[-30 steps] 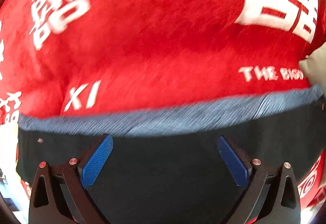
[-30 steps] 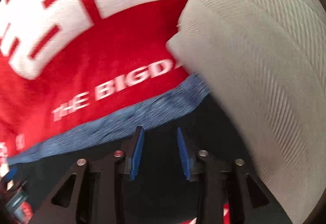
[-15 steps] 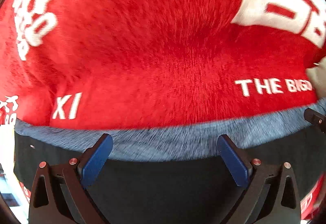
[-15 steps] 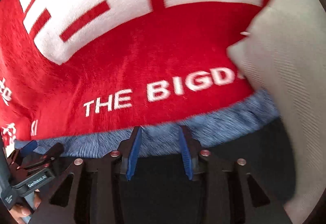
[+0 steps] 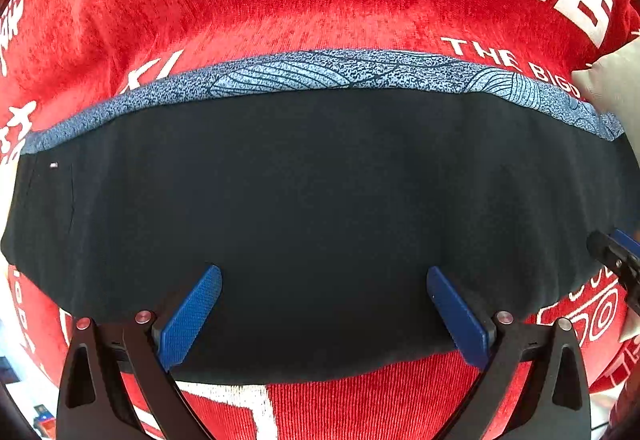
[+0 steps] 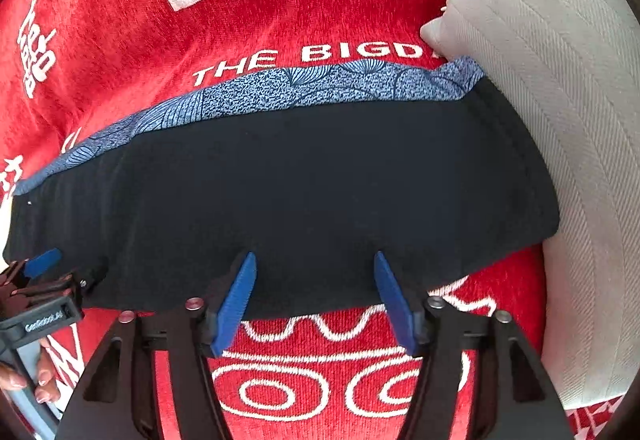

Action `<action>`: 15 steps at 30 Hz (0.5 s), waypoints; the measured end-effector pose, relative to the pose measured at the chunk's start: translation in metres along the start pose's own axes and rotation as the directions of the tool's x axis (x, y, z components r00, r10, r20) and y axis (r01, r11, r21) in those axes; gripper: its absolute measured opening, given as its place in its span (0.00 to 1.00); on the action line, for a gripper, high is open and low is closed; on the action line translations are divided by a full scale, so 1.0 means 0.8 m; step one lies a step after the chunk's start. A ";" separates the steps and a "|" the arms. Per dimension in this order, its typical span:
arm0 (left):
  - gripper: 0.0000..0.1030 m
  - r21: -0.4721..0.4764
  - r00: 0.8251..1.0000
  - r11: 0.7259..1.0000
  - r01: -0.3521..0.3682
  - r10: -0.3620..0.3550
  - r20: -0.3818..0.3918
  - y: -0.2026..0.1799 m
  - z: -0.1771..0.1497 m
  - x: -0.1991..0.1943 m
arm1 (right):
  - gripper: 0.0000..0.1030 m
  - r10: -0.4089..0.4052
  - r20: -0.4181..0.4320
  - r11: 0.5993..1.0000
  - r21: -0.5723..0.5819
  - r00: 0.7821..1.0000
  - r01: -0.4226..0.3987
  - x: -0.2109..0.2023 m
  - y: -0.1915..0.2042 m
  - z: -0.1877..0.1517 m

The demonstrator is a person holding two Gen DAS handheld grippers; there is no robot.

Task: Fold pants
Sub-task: 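Open the right gripper and lower both grippers over the folded trousers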

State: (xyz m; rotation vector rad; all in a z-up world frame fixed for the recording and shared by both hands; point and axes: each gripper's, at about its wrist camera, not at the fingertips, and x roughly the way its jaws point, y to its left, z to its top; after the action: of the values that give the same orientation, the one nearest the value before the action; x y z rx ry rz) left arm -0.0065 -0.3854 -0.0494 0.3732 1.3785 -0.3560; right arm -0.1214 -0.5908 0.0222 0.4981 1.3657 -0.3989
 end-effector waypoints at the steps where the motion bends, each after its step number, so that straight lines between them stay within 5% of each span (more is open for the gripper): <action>1: 1.00 0.006 1.000 1.000 -0.003 0.003 0.002 -0.002 0.001 0.000 | 0.66 0.001 -0.002 1.000 0.002 1.000 -0.001 -0.003 -0.002 0.000; 10: 1.00 -0.001 1.000 1.000 -0.002 0.002 0.000 0.000 0.002 0.002 | 0.74 0.111 -0.035 0.990 0.088 0.993 -0.108 -0.005 -0.023 -0.011; 15: 1.00 -0.009 1.000 1.000 -0.012 0.012 -0.019 -0.003 0.001 -0.001 | 0.77 0.108 -0.064 0.994 0.032 0.992 -0.106 0.006 -0.019 -0.004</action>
State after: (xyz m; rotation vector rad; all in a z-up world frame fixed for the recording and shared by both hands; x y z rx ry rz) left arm -0.0071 -0.3874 -0.0486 0.3781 1.3951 -0.3369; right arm -0.1313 -0.6014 0.0158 0.6097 1.3916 -0.3164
